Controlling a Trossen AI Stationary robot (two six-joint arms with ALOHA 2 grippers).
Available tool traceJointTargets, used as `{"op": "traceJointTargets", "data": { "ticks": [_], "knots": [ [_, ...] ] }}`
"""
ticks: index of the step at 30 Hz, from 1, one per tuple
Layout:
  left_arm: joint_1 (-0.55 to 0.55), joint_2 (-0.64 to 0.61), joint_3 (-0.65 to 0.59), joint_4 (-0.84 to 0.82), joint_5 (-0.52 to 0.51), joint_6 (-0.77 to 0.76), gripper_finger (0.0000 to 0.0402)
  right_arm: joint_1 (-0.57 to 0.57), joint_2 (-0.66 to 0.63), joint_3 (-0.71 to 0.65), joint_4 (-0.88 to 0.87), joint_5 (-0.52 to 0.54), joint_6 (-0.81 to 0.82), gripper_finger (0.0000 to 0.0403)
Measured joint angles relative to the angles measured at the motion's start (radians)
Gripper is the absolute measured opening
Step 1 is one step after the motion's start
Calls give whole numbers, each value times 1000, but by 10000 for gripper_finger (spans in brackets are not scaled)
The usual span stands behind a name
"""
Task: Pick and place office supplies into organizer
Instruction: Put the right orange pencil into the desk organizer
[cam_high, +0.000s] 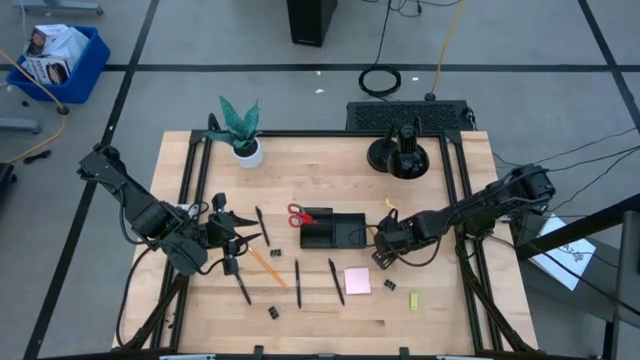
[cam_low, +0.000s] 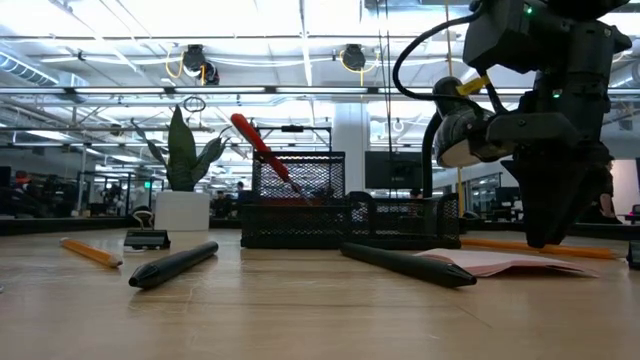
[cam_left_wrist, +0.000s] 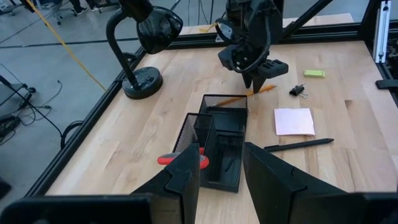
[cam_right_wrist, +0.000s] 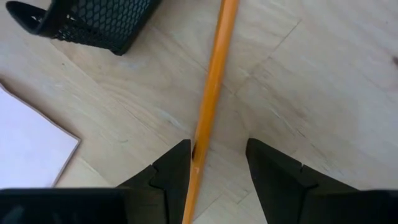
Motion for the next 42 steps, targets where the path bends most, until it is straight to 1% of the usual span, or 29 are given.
{"op": "traceJointTargets", "data": {
  "ticks": [11,16,25,31,39,42],
  "knots": [
    [0,0,0,-1,0,0,127,-1,1,1,-53,-2,37,155],
    [0,0,0,-1,0,0,127,-2,1,2,-114,1,79,155],
    [0,0,0,-2,0,0,127,-2,1,2,-184,22,107,155],
    [0,0,0,-4,0,0,127,-2,1,1,-184,29,108,155],
    [0,0,0,-4,0,0,127,-2,1,0,-166,45,58,155],
    [0,0,0,-4,0,0,127,-2,1,0,-162,47,-3,155]
  ]
}}
